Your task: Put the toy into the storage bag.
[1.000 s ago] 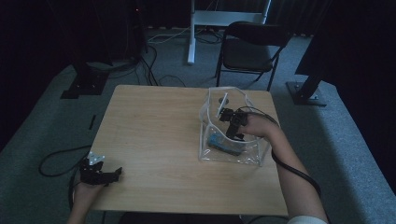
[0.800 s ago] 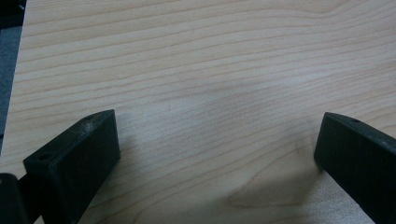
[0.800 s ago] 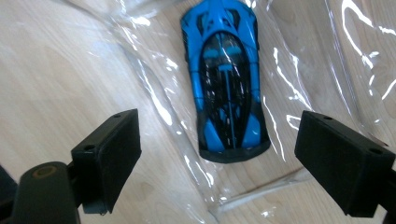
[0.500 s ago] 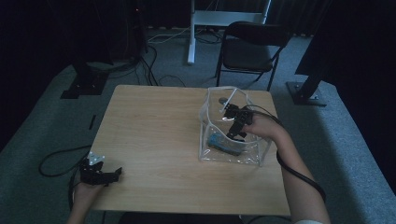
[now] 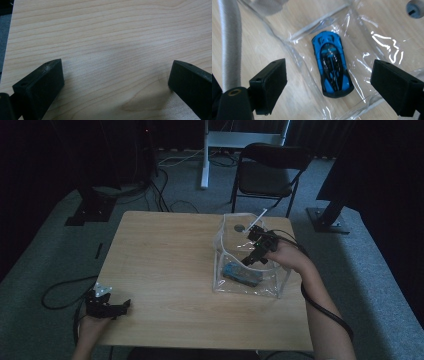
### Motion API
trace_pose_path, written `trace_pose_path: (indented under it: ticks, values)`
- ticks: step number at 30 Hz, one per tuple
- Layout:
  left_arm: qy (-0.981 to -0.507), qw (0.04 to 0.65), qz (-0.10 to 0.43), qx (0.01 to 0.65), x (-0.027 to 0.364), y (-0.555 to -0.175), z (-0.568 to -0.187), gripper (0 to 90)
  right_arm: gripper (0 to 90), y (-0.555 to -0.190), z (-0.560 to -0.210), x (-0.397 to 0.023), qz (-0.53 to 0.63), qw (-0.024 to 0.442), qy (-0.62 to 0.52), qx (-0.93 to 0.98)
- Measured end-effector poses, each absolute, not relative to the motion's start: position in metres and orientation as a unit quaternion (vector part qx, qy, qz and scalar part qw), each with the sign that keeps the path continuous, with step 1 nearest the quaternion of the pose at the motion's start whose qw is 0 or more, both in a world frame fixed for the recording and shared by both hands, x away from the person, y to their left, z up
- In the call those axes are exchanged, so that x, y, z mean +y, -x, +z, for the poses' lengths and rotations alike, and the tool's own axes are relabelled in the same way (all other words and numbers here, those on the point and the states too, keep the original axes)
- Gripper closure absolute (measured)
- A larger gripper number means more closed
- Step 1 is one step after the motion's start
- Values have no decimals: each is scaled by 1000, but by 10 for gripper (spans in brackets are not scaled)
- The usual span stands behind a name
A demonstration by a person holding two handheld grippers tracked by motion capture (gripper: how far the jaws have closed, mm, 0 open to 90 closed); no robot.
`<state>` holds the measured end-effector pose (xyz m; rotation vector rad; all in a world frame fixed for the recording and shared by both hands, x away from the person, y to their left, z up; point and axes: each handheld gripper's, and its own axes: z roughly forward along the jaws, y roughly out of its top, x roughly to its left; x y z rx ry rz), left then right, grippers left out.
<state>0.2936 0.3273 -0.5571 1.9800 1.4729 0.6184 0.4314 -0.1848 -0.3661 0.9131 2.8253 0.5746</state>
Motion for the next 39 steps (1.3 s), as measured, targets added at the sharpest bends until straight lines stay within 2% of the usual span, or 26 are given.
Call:
trace_pose_path:
  ticks: [9,19,39]
  values:
    - [-743,295,232,554,327,-294,-557,7,131,-420,-360,-203,270,54,-314,909]
    - [-743,294,233,553,327,-294,-557,7,131,-407,-358,-216,344,70,-322,879]
    - [-742,296,234,554,327,-294,-557,7,123,-374,-352,-217,412,88,-293,858]
